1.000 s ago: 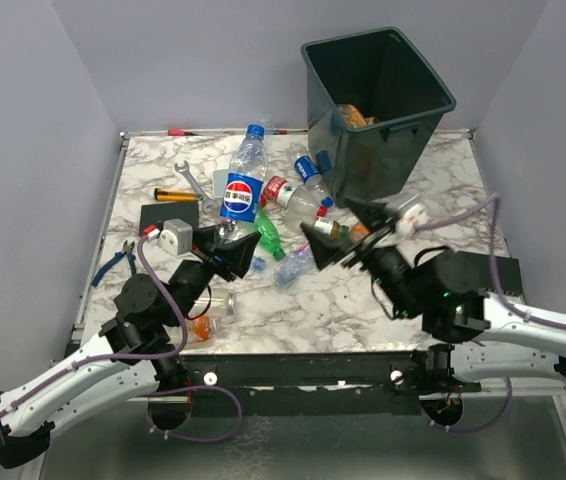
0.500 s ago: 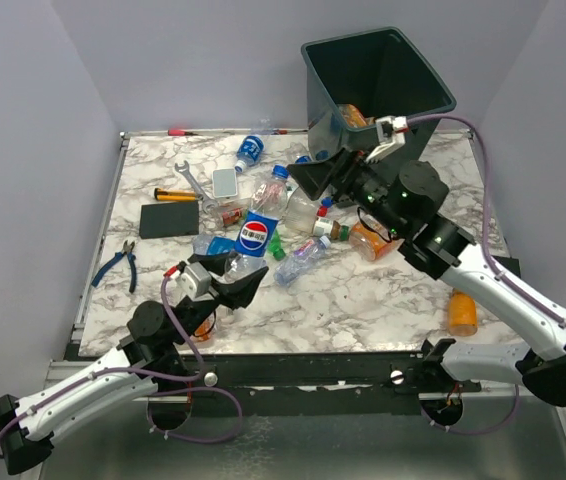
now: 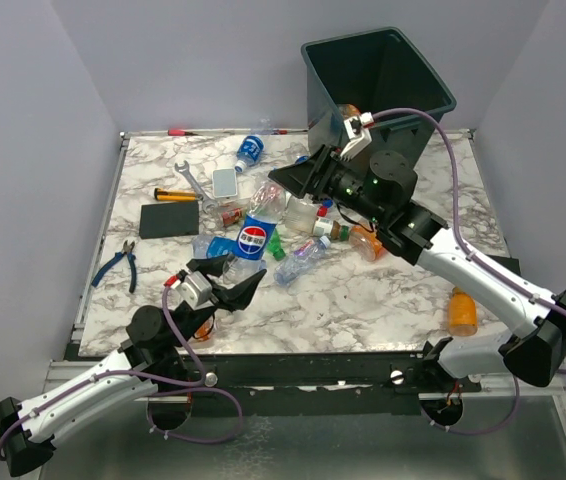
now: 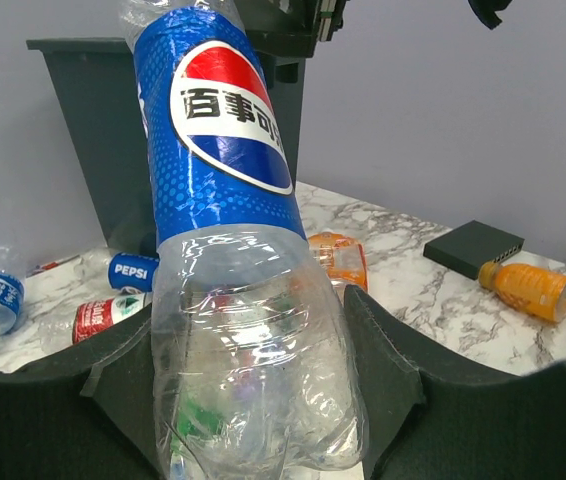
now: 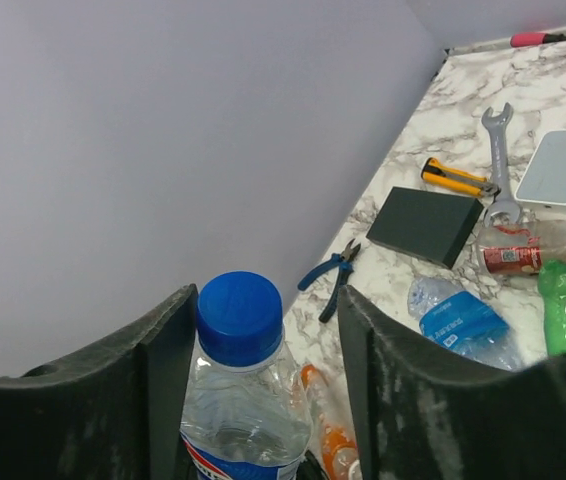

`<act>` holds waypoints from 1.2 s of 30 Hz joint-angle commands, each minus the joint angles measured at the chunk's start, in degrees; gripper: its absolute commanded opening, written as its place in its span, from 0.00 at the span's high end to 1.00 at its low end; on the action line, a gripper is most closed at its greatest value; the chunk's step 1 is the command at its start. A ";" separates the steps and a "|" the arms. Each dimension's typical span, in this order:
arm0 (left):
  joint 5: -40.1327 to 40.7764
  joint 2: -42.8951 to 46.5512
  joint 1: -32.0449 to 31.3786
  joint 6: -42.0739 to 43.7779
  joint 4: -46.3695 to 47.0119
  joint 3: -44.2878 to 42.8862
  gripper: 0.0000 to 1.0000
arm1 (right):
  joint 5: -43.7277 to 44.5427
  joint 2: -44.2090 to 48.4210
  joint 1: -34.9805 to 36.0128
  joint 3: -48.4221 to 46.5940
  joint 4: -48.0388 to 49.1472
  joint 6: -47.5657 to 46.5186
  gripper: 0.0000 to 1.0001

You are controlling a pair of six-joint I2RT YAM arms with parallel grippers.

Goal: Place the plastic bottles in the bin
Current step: Place the plastic bottle in the trash bin.

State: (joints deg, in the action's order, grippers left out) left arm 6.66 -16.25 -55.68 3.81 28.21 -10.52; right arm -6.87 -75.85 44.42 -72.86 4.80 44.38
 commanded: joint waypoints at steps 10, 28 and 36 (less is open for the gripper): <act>0.63 1.18 -0.04 0.31 0.64 0.02 0.73 | -5.95 -3.31 -0.03 -2.49 1.44 0.22 0.86; 17.74 -6.88 -0.05 -11.51 -13.75 -10.44 0.01 | 36.52 -1.58 -0.12 -35.56 -12.09 -44.21 0.99; 29.87 -6.92 0.06 -8.13 -15.43 -10.55 0.01 | 43.23 -11.80 -13.13 -41.08 -2.08 -49.60 0.99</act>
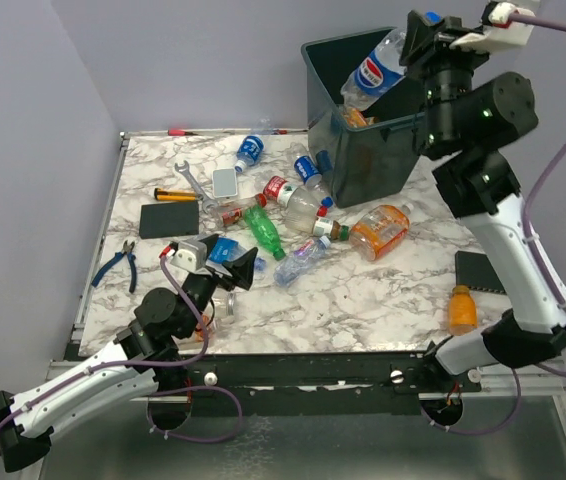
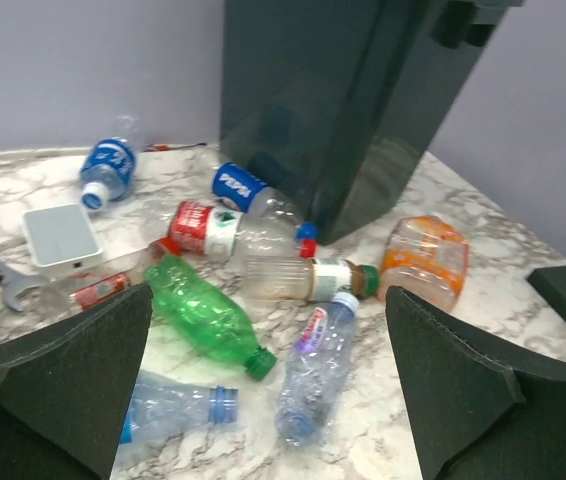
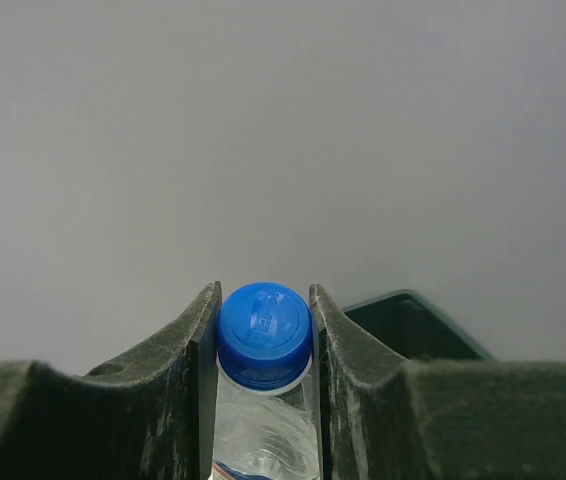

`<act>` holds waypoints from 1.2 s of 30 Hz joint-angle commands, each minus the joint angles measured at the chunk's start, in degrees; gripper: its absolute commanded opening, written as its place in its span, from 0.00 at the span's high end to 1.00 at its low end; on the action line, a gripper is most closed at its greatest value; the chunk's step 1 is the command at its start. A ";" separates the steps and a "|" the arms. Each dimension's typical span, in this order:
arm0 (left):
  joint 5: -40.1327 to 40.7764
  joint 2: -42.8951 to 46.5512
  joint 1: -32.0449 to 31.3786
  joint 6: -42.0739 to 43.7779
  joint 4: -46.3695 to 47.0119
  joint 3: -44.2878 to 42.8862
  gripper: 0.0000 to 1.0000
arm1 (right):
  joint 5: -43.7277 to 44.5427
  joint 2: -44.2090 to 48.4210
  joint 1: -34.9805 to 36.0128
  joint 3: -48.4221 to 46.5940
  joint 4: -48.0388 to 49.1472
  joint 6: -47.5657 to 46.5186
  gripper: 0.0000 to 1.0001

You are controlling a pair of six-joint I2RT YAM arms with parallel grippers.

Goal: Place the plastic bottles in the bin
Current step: Place the plastic bottle in the trash bin.

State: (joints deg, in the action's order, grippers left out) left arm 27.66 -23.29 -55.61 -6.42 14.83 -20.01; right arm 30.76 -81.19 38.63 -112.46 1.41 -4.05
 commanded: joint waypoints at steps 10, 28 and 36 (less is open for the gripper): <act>10.53 1.20 0.02 3.43 -3.61 -1.08 0.01 | -7.78 -24.33 -18.13 -13.71 -9.48 11.69 0.99; 8.31 -1.01 0.02 3.95 -4.56 -1.52 0.01 | -19.25 -20.25 -18.07 7.79 -15.74 15.11 0.99; 7.97 -2.19 0.04 4.17 -4.42 -1.35 0.01 | -19.17 -19.21 -18.08 4.30 -17.30 14.71 0.26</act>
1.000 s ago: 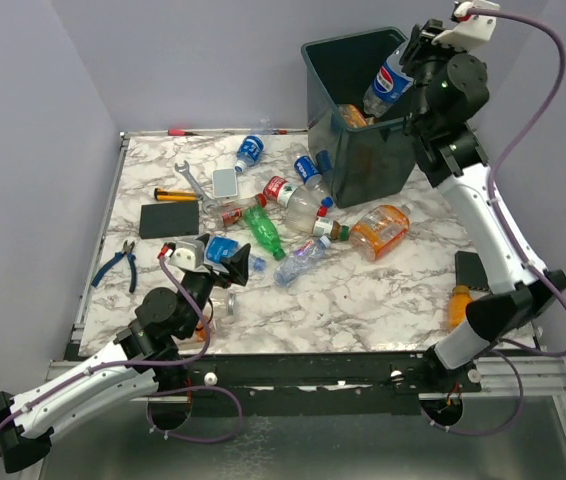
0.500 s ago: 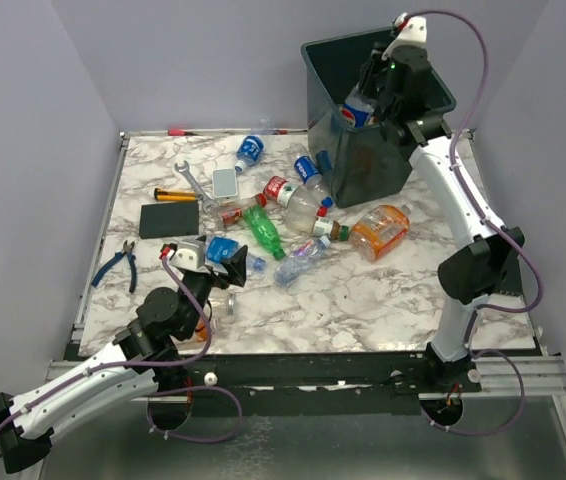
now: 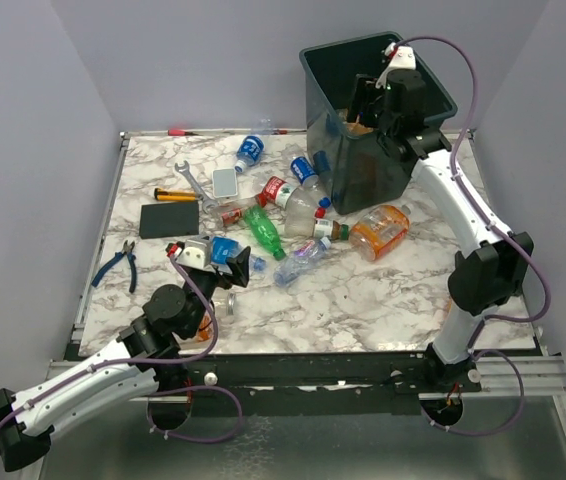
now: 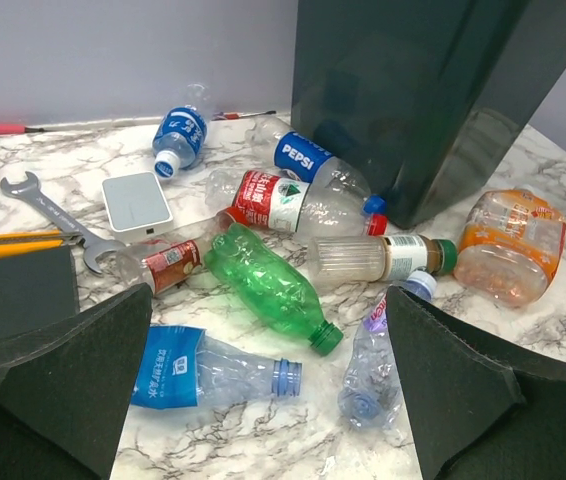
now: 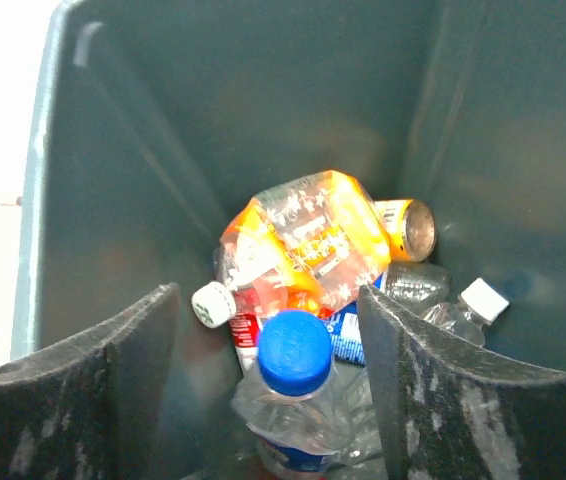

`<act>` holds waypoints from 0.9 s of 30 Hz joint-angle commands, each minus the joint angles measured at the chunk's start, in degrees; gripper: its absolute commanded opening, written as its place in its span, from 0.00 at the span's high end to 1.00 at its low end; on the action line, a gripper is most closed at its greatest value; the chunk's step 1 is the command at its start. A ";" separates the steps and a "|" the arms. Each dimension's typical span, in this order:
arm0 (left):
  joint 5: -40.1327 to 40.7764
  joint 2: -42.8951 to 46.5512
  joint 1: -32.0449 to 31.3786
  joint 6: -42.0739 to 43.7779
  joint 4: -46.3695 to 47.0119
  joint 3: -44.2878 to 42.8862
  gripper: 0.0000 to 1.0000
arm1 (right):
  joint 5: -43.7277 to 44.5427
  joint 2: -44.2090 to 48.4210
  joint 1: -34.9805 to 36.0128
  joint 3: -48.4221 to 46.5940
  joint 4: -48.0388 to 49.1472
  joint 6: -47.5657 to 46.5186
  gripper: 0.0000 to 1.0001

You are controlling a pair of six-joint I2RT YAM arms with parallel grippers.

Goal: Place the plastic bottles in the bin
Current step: Place the plastic bottle in the trash bin.

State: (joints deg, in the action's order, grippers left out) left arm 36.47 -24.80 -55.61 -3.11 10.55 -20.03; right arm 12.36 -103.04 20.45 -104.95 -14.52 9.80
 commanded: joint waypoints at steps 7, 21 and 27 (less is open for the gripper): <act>-0.14 -1.46 0.06 1.22 -0.24 -1.16 0.01 | -0.40 2.00 0.12 -17.63 -4.39 4.44 0.17; -6.13 -6.16 0.07 -0.89 -8.89 -7.77 0.01 | -14.98 48.12 0.91 43.44 21.95 26.48 0.00; -13.49 -9.26 0.11 -0.82 -10.36 -8.14 0.01 | -19.92 62.48 0.90 61.09 16.47 29.99 0.00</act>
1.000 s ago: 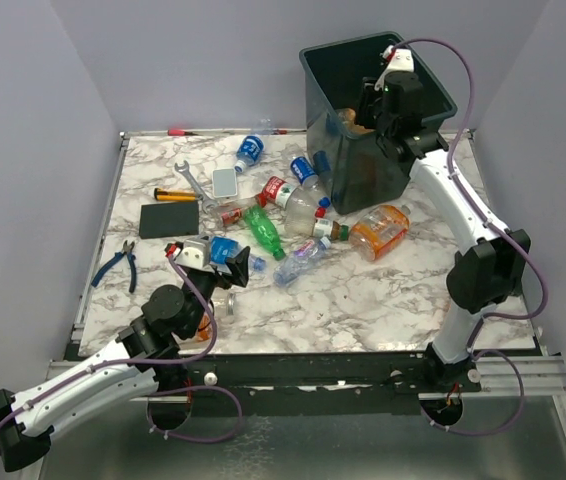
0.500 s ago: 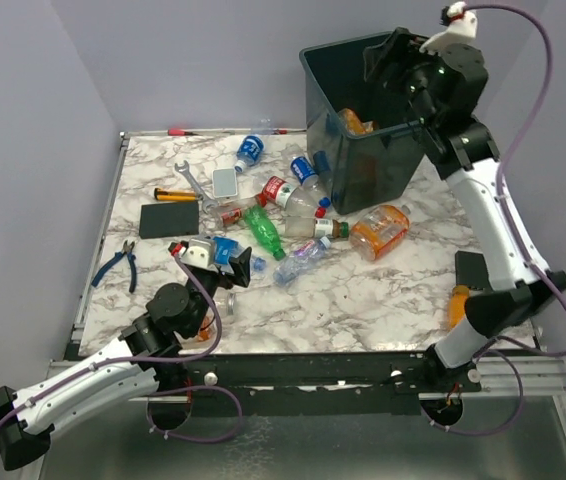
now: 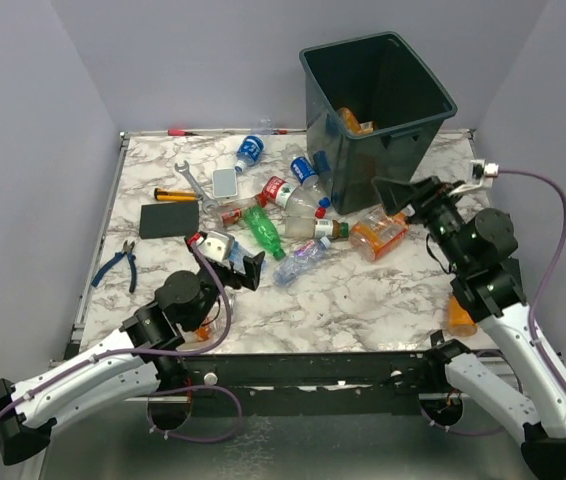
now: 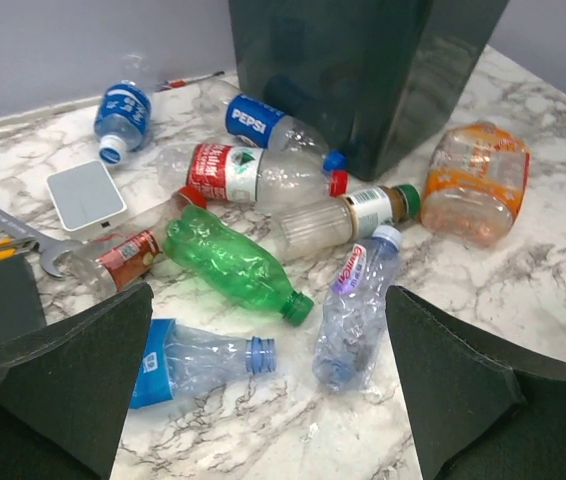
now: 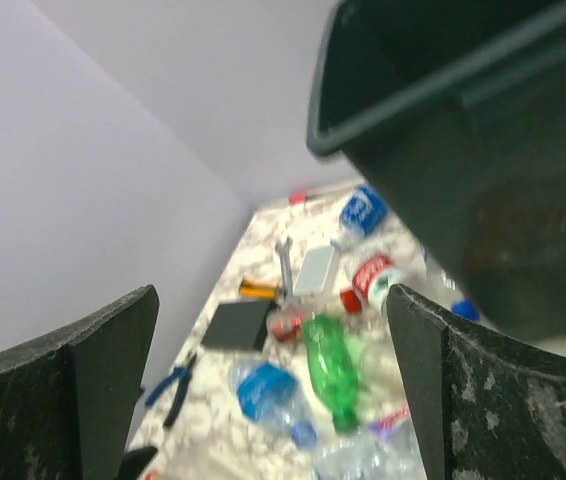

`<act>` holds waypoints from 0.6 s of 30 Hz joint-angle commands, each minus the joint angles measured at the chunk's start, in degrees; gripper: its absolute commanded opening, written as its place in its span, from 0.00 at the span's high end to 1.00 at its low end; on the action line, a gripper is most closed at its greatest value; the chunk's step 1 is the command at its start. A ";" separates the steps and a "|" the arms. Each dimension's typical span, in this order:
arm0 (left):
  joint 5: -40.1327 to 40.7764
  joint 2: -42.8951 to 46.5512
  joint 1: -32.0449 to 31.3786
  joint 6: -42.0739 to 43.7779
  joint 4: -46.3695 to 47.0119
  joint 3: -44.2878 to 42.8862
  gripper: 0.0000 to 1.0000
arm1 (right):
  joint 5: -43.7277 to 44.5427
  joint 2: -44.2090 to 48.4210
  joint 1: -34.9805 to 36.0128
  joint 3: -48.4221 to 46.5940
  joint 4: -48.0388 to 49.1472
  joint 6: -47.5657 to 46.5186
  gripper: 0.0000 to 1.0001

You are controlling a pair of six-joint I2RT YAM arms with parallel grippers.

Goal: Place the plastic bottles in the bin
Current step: Place the plastic bottle in the trash bin, then pick up the plastic bottle at the center of the board.

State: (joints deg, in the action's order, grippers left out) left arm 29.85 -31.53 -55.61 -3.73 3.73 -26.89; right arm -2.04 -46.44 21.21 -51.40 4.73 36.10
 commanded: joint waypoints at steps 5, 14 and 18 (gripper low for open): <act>-4.52 -10.24 0.16 -1.35 -9.70 -5.33 0.01 | 0.22 11.34 0.12 18.93 -14.13 7.85 0.05; 1.91 -17.37 0.15 -15.08 -19.26 -8.95 0.01 | -6.19 9.45 0.10 34.94 -8.36 16.83 0.11; 7.32 -14.20 0.16 -21.51 -21.97 -7.60 0.01 | -6.18 5.95 0.15 35.93 -6.96 16.90 0.11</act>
State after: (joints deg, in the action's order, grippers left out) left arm 29.95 -48.84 -55.61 -15.97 -13.10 -34.70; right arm -5.89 -38.63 21.26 -15.86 -6.24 51.03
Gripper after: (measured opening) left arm 0.991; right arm 0.894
